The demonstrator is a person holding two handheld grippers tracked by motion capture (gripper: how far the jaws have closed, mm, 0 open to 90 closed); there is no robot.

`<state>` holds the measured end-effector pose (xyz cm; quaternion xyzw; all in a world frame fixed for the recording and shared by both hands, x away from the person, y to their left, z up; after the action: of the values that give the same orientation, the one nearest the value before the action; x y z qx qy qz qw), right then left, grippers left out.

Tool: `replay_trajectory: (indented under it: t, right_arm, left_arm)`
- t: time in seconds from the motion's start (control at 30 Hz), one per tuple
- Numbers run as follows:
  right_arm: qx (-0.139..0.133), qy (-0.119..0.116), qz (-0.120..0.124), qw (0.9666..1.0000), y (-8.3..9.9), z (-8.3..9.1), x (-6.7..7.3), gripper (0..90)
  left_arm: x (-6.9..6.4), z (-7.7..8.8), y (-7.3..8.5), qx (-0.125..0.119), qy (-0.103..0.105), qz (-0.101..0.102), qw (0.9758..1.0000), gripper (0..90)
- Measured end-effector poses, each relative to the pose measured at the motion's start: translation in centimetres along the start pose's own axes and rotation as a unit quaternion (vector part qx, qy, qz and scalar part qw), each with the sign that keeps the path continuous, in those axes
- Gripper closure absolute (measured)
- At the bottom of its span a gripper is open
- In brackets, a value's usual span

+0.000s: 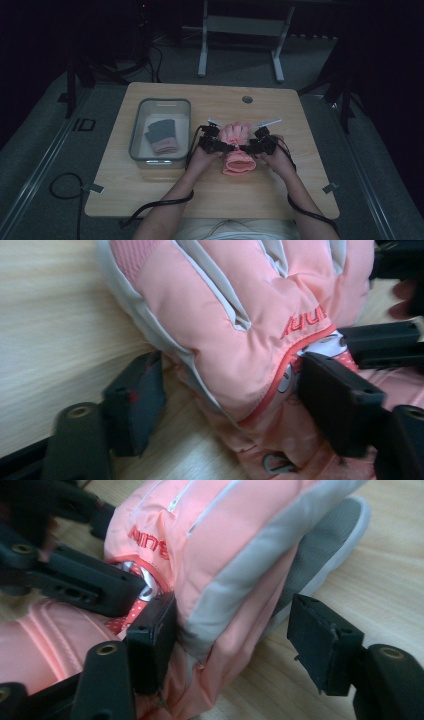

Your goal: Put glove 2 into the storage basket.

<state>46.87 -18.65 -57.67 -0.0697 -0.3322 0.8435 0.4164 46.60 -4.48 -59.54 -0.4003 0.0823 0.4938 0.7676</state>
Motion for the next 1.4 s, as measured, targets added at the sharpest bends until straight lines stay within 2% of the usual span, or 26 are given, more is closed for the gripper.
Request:
replay_trajectory:
  t: [0.07, 0.1, 0.17, 0.3, 0.4, 0.6, 0.73, 1.0, 1.17, 1.4]
  right_arm:
    - [0.004, -0.019, -0.01, 0.9998, 0.1, -0.3, 0.0, 44.3]
    - [0.005, -0.031, -0.016, 0.9994, 0.1, -0.3, 0.1, 47.6]
    - [0.006, -0.039, -0.022, 0.999, 0.1, -0.4, 0.2, 52.4]
    - [0.004, -0.047, -0.038, 0.9982, 0.1, -0.3, 0.4, 58.6]
    - [-0.001, -0.042, -0.029, 0.9987, 0.1, -0.1, 0.6, 62.7]
    - [-0.014, -0.054, -0.045, 0.9974, -0.1, 0.9, 0.5, 66.2]
    - [-0.034, -0.054, -0.043, 0.997, -0.8, 2.3, 0.8, 67.0]
    - [-0.074, -0.055, -0.028, 0.9953, -3.2, 5.4, 2.2, 67.4]
    - [-0.09, -0.053, -0.013, 0.9945, -5.0, 6.5, 3.1, 67.3]
    - [-0.094, -0.062, 0.007, 0.9936, -7.3, 6.7, 4.7, 67.3]
  left_arm:
    - [0.1, -0.2, 0.0, 0.004, 0.017, 0.009, 0.9998, 34.5]
    - [0.1, -0.2, -0.1, 0.006, 0.016, 0.006, 0.9998, 37.8]
    - [-0.2, -0.1, -0.1, 0.005, 0.023, -0.001, 0.9997, 44.5]
    - [-0.6, 0.2, -0.2, 0.004, 0.02, -0.01, 0.9997, 62.7]
    - [-0.9, 0.3, -0.2, -0.001, 0.017, -0.017, 0.9997, 68.9]
    - [-2.4, 1.6, -1.0, -0.01, 0.008, -0.039, 0.9992, 72.3]
    - [-3.7, 2.9, -1.8, -0.02, -0.006, -0.065, 0.9977, 72.8]
    - [-5.8, 6.6, -3.5, -0.05, -0.01, -0.088, 0.9948, 73.1]
    - [-6.1, 8.6, -4.4, -0.065, -0.021, -0.089, 0.9937, 73.1]
    - [-5.7, 11.3, -4.8, -0.079, -0.034, -0.084, 0.9927, 73.1]
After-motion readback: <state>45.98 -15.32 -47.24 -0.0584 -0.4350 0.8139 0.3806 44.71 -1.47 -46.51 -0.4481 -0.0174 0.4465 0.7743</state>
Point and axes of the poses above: each handheld gripper's, and its own axes: z roughly backward along the jaws, y roughly out of its underside, x roughly to its left, the point moved 7 cm from there along -z, roughly forward along the jaws, and after that the axes turned 1 degree about z, right-handed, at the moved point
